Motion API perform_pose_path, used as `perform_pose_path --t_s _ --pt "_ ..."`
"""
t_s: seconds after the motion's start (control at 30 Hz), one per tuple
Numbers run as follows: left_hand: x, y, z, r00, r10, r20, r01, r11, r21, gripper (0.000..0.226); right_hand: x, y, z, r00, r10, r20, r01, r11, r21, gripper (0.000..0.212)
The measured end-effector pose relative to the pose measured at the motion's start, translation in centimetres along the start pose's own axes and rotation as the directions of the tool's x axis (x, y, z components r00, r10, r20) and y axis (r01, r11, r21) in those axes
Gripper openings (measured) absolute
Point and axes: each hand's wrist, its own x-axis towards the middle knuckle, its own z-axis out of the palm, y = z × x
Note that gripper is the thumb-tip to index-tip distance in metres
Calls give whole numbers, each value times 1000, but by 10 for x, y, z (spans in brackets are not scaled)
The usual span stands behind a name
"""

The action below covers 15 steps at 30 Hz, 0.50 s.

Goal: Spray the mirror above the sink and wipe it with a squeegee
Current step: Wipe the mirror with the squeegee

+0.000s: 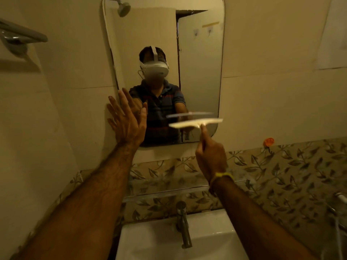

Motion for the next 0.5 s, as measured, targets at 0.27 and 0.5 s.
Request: perform_pose_path --t_s 0.27,0.5 --pt "42 16 -11 994 74 -77 -75 997 -10 93 166 -61 -24 952 38 -304 -2 993 119 44" --pt "43 15 1 994 41 -100 -38 999 28 98 158 -47 -1 909 135 -394 -66 981 183 52"
